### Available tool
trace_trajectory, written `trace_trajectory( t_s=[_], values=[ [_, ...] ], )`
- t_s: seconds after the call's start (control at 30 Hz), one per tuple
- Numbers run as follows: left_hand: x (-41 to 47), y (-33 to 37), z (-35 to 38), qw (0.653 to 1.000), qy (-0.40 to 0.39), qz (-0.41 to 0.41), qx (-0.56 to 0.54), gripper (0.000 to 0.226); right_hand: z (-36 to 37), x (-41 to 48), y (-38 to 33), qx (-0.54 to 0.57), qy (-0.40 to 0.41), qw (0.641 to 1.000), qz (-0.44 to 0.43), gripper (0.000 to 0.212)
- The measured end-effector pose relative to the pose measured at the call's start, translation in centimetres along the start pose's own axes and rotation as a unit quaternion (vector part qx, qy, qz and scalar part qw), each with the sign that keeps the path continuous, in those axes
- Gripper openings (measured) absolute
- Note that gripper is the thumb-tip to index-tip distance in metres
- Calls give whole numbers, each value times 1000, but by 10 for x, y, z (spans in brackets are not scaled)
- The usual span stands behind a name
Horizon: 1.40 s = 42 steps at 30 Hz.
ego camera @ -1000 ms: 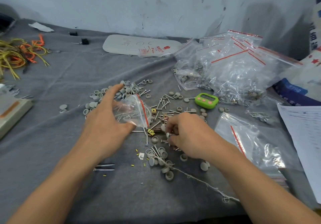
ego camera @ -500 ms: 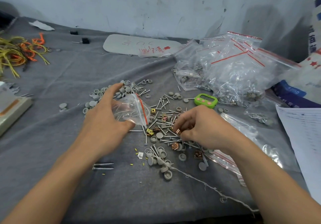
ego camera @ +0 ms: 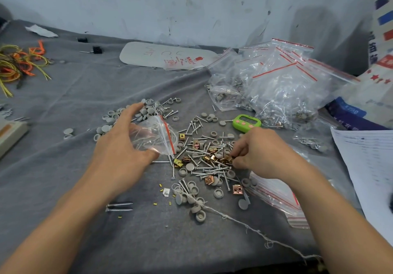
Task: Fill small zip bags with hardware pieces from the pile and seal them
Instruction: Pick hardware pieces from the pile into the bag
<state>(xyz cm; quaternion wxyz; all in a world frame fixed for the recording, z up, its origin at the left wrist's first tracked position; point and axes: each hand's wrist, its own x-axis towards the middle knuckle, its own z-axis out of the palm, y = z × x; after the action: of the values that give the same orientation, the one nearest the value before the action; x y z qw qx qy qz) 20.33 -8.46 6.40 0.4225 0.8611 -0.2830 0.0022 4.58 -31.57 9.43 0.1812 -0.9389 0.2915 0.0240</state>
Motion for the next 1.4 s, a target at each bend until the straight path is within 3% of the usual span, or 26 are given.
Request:
trace_trajectory(
  t_s=[0.23, 0.33, 0.4, 0.5, 0.7, 0.77, 0.87, 1.0, 1.4],
  values=[
    [-1, 2, 0, 1000, -8, -7, 3, 96, -5, -1, 11, -5, -12, 1000, -6, 19],
    [-1, 1, 2, 1000, -15, -7, 9, 95, -2, 5, 6, 19, 71, 997, -15, 32],
    [-1, 1, 3, 1000, -15, -5, 17, 95, 4, 9, -4, 39, 101, 994, -26, 23],
    [-1, 0, 5, 1000, -16, -2, 25, 95, 13, 10, -17, 49, 51, 996, -49, 6],
    [1, -4, 4, 999, -12, 7, 30, 94, 5, 5, -7, -7, -27, 998, -62, 25],
    [1, -4, 4, 999, -11, 8, 31, 94, 1, 1, 2, -15, -32, 998, -51, 18],
    [2, -2, 5, 999, -10, 7, 30, 94, 0, 0, 7, -3, -6, 1000, -30, 1],
    [1, -2, 5, 999, -11, 6, 30, 94, 8, 11, -2, 25, 70, 997, -15, 15],
    [1, -2, 4, 999, -14, 16, 32, 95, 27, 20, -36, -24, 53, 998, -13, 22]
  ],
)
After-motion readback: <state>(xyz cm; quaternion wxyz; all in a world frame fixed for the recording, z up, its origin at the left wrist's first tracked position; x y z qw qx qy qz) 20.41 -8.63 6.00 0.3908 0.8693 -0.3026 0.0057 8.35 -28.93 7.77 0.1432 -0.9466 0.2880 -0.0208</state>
